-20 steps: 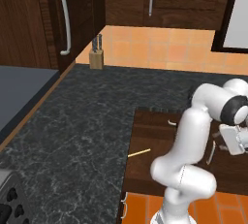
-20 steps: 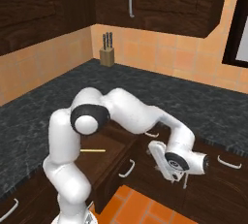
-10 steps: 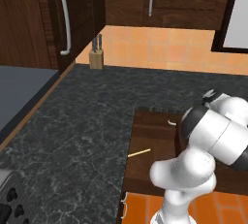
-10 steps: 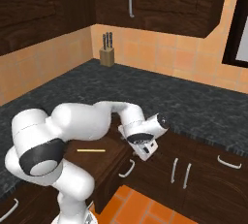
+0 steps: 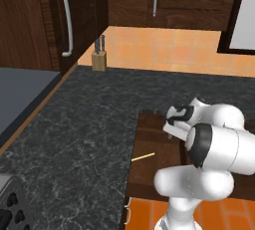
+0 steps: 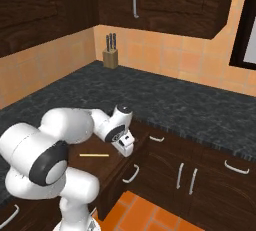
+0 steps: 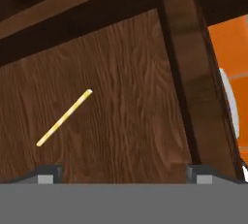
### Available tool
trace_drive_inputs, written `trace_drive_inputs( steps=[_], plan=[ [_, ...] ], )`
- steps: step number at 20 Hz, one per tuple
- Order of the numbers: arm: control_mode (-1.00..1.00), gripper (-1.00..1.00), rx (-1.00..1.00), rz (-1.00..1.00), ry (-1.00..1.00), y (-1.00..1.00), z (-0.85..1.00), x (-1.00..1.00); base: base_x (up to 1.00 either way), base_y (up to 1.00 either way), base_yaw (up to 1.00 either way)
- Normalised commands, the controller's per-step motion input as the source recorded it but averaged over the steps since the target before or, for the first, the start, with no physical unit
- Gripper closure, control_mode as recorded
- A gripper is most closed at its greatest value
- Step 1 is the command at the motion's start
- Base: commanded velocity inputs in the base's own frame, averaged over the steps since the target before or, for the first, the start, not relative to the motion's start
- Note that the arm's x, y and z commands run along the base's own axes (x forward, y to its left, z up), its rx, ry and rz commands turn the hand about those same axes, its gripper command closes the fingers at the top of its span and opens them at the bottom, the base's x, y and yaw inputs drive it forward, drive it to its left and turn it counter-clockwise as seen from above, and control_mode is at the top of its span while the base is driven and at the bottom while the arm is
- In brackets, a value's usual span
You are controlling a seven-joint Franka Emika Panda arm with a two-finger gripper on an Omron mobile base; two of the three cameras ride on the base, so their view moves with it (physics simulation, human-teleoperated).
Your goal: Take a straw from the drawer in front and place it inside the glass cup on the dining counter.
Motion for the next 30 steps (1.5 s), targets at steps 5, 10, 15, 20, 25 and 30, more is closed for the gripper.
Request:
trace_drive_inputs(
  steps=[5,10,15,20,25,30],
  plan=[
    [-1.0,-1.0,-0.13,0.0,0.12,0.0,-0.56,0.42,0.0,0.0,0.0],
    [-1.0,-1.0,-0.13,0.0,0.03,-0.01,-0.43,0.07,0.0,0.0,0.0],
    [-1.0,-1.0,-0.1,0.0,0.01,-0.48,-0.46,0.0,0.0,0.0,0.0],
    [-1.0,-1.0,-0.06,0.0,0.0,-0.88,-0.33,-0.07,0.0,0.0,0.0],
    [-1.0,-1.0,-0.06,0.0,0.0,-1.0,0.0,-0.3,0.0,0.0,0.0],
    [-1.0,-1.0,0.0,0.0,-0.01,0.2,0.23,-0.29,0.0,0.0,0.0]
  ],
)
